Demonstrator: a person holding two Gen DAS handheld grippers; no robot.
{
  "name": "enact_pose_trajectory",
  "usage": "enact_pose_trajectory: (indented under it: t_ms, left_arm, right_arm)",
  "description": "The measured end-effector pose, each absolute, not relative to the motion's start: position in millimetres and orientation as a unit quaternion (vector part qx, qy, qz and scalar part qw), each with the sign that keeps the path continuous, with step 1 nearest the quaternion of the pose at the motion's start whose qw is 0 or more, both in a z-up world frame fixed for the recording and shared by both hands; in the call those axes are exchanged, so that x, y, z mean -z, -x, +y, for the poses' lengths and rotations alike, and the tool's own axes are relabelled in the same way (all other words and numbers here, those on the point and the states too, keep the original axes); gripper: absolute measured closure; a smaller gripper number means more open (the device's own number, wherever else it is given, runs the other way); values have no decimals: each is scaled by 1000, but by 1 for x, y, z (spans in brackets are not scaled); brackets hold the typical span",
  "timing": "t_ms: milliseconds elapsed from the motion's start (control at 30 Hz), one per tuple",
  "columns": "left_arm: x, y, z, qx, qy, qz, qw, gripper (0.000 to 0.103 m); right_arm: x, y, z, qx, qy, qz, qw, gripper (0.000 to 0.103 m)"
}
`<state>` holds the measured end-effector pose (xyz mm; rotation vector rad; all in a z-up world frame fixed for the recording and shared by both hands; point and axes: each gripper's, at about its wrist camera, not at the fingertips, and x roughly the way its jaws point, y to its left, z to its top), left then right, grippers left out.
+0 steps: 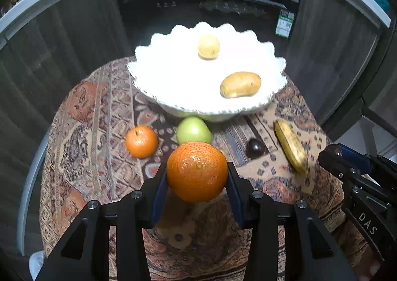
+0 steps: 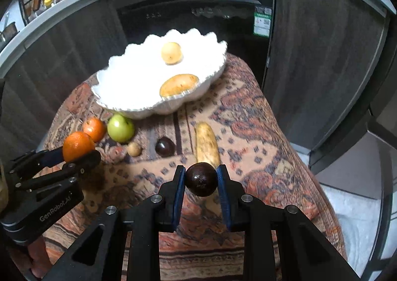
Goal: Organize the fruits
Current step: 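Carry the tangerine with left gripper while right gripper carries the passion fruit over the bowl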
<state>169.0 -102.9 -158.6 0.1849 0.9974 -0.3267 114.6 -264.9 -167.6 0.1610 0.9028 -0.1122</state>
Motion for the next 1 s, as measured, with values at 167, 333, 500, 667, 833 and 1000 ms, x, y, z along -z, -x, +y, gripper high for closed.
enact_pose_trajectory:
  t_ms: [167,333,500,667,833,1000]
  left_arm:
    - [146,-187,-97,153,-87,464,868,59]
    - [136,-208,-96,150,-84,454,874,59]
    - [131,-230,-98,149,-82,449,877,59]
    - [132,-255,-102,147,-80,449,878,59]
    - [137,-277,-108,145,-74,453,876,59]
    - [145,-297,-114,143,-73,458,874,59]
  right_arm:
    - [150,-134,-261,48,-76,416,905,76]
    - [140,-155,-260,43,-72,405,910,76]
    - [132,-180,-264,43,-74,397,914,76]
    - [132,-204,-269,46,-77,394,915,76]
    - [133,-229,-276,49,-80,393,915,76]
    - [135,-254,-285,56,-81,392,915,76]
